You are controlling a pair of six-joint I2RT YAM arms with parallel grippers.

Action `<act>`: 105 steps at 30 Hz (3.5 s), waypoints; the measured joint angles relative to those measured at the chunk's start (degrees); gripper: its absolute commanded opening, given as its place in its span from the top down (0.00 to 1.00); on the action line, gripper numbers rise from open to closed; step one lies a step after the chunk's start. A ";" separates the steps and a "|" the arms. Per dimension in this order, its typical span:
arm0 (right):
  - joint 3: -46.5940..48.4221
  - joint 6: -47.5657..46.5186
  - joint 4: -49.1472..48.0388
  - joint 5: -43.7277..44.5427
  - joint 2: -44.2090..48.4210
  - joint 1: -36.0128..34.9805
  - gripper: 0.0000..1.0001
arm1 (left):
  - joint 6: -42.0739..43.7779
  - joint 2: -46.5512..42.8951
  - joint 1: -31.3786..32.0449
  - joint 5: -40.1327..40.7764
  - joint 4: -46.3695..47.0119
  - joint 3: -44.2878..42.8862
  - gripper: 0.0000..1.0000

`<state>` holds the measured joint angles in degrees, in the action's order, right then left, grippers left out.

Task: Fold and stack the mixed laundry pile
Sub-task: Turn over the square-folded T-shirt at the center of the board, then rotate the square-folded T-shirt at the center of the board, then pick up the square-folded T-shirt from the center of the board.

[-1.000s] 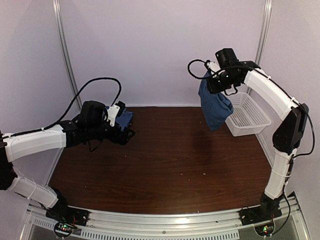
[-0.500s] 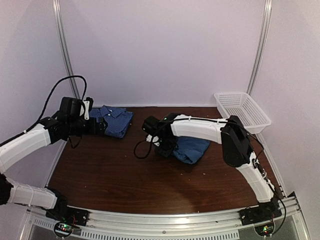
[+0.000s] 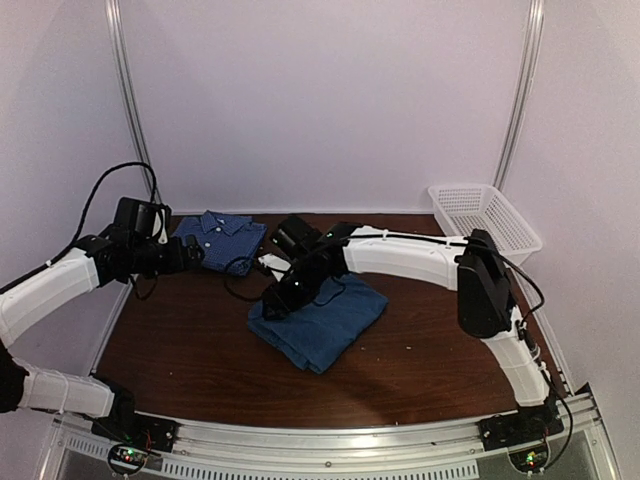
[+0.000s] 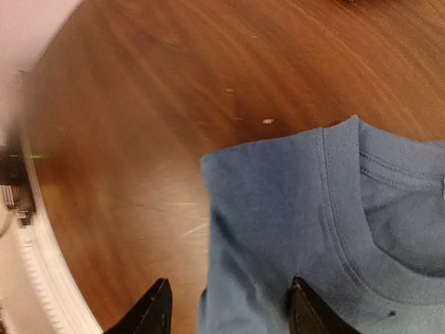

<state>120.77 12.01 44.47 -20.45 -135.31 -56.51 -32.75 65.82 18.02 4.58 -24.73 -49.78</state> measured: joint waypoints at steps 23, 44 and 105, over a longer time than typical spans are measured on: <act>-35.54 7.30 -29.55 -24.59 11.82 21.79 0.61 | 0.00 19.91 19.39 -25.66 21.92 7.78 0.21; -71.76 15.76 -40.54 -22.84 41.09 19.39 0.53 | -1.14 29.90 11.47 -23.30 26.91 0.35 0.19; -31.36 -10.16 -15.08 10.71 13.14 -11.54 0.57 | -13.77 11.78 4.20 -29.59 32.35 21.33 0.17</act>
<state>89.41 1.85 29.39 -9.74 -122.17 -68.05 -46.52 77.60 22.22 -25.02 7.62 -28.45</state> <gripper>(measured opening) 0.404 0.823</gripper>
